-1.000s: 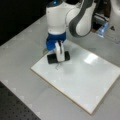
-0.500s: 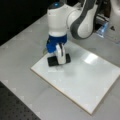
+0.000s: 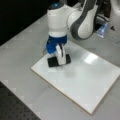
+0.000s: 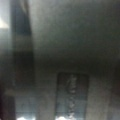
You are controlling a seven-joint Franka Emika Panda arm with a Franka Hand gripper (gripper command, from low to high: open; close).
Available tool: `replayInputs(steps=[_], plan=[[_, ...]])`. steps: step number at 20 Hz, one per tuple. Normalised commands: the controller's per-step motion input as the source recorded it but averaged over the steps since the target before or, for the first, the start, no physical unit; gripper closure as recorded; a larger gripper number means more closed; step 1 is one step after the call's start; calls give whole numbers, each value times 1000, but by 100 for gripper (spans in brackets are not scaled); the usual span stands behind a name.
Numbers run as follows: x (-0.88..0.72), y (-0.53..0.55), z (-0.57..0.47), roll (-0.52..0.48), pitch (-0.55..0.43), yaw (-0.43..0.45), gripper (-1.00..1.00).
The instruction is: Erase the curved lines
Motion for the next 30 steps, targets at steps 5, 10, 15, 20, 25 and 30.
replayInputs(steps=[5, 10, 15, 20, 25, 30], plan=[[204, -18, -289, 142, 5, -62, 100], [239, -1, -276, 161, 3, 27, 100], [286, 48, -268, 148, 28, 10, 100], [356, 120, -284, 139, 37, -23, 100], [381, 132, -318, 153, 58, -87, 100], [447, 148, -342, 173, 85, -147, 100]])
